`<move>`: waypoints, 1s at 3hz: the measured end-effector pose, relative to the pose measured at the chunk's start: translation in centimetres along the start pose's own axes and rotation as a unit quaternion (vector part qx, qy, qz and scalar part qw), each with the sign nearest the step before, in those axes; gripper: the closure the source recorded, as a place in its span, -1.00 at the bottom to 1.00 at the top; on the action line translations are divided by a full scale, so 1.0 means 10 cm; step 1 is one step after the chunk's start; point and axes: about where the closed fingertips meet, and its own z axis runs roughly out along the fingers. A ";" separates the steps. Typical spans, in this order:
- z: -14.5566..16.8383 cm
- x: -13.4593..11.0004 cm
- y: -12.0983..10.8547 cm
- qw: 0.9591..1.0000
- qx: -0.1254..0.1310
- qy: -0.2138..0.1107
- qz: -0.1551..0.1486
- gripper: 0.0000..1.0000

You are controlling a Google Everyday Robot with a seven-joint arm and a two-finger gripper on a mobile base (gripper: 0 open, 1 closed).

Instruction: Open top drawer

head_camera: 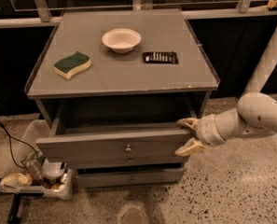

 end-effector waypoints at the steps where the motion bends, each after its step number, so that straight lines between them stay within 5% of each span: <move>1: -0.04 -0.05 -0.03 1.000 0.000 0.000 0.000 0.28; 2: -0.08 -0.09 -0.04 1.000 0.000 0.000 0.000 0.76; 3: -0.13 -0.19 0.02 1.000 0.015 -0.012 -0.009 1.00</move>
Offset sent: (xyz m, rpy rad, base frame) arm -0.2464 -0.0948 -0.0887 0.0559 0.0806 -0.0068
